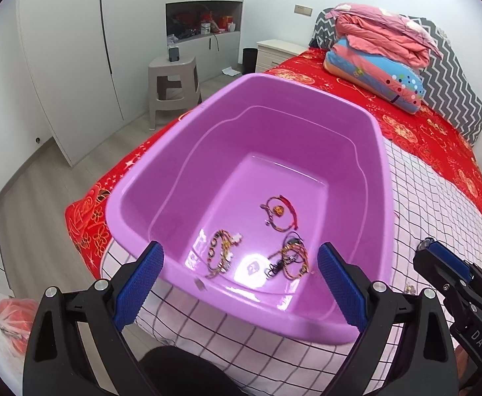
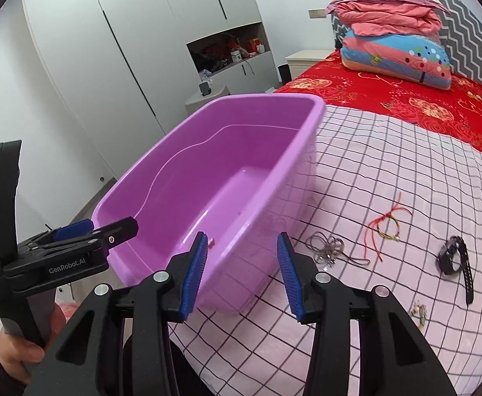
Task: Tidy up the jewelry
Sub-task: 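Withdraw both grippers from the tub toward the watch and beaded bracelet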
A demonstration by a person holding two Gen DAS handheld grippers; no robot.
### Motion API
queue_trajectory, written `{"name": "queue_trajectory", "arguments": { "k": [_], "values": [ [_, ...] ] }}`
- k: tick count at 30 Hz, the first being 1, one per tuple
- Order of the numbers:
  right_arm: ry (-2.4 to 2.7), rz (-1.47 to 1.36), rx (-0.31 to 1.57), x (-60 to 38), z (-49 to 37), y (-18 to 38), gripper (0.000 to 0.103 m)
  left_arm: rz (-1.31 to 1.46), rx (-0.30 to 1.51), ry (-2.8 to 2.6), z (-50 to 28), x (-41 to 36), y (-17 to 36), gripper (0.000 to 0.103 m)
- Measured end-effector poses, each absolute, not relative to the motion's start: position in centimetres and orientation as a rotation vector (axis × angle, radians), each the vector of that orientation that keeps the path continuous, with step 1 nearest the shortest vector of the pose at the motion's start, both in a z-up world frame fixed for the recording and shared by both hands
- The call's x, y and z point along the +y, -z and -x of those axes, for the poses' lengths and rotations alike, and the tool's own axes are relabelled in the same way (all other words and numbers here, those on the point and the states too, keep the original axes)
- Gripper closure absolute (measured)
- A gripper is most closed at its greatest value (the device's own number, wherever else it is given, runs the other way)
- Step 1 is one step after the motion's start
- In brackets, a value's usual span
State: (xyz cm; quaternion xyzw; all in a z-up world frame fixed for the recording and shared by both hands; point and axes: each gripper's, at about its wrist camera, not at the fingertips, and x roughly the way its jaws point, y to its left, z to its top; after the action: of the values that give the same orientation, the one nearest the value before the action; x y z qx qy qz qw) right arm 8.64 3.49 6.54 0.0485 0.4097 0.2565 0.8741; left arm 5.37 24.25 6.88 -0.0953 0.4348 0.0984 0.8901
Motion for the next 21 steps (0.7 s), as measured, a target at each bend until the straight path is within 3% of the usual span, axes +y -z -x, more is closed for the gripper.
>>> {"name": "queue_trajectory", "arguments": {
  "k": [21],
  "values": [
    [-0.402, -0.176, 0.826, -7.7, -2.7, -3.7, 0.055, 0.177, 0.865, -0.081, -0.6, 14.2, -7.0, 0.009]
  ]
}}
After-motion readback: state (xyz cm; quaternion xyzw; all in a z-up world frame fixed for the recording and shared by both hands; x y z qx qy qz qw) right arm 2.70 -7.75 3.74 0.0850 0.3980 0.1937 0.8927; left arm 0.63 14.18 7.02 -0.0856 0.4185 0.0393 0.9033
